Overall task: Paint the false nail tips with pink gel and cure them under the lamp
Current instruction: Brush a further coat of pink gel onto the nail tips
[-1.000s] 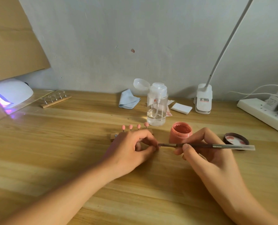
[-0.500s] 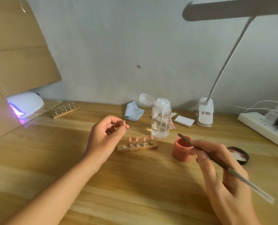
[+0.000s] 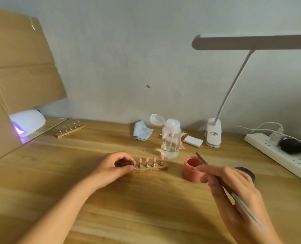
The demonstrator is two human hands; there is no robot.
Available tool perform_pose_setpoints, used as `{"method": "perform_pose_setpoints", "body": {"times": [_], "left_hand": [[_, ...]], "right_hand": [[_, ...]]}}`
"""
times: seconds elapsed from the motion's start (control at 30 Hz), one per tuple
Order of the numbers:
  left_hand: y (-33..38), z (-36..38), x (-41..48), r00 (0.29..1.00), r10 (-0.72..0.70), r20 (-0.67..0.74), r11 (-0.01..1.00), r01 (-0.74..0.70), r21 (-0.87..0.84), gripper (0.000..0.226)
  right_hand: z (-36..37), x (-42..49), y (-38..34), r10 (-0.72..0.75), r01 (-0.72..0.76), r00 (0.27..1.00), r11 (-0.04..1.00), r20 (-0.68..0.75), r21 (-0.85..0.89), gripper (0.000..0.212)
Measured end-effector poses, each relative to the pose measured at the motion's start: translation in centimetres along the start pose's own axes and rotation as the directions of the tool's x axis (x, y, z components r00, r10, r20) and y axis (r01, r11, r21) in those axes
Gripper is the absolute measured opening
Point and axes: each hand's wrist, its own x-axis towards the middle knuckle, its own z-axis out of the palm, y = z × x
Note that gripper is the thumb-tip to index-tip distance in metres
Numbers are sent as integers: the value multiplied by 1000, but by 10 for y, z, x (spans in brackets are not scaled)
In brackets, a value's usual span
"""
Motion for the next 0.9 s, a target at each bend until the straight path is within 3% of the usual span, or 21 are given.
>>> {"method": "perform_pose_setpoints", "body": {"times": [0.13,0.23,0.37,0.47,0.5,0.6,0.73,0.9], "left_hand": [[1,-3,-2,999,-33,39,999,32,4,22],[3,-3,-4,1000,-14,-8,982,15,188,26],[9,-7,-9,994,94,-59,962,-76,261,22],[20,-20,-15,980,194,-47,944,-174,281,31],[25,-25,-17,977,212,-33,943,-195,271,30],[49,-30,-23,964,254,78,948,-264,180,25],[84,-7,-33,912,356,205,932,-363,-3,26],[117,46,-34,853,414,318,910,-398,-117,25]], "right_hand": [[-11,-9,5,-70,76,997,978,37,-194,25],[-17,-13,5,-68,95,992,954,103,-285,26],[-20,-12,0,-53,109,981,943,185,-313,27],[-17,-11,-3,-37,100,975,953,217,-285,14],[-14,-10,-4,-25,91,973,955,230,-283,15],[-8,-8,-6,44,28,961,967,273,-252,51],[-15,-9,-11,174,-164,961,984,213,-62,51],[-74,-33,-5,278,-272,958,959,65,-80,60]]}}
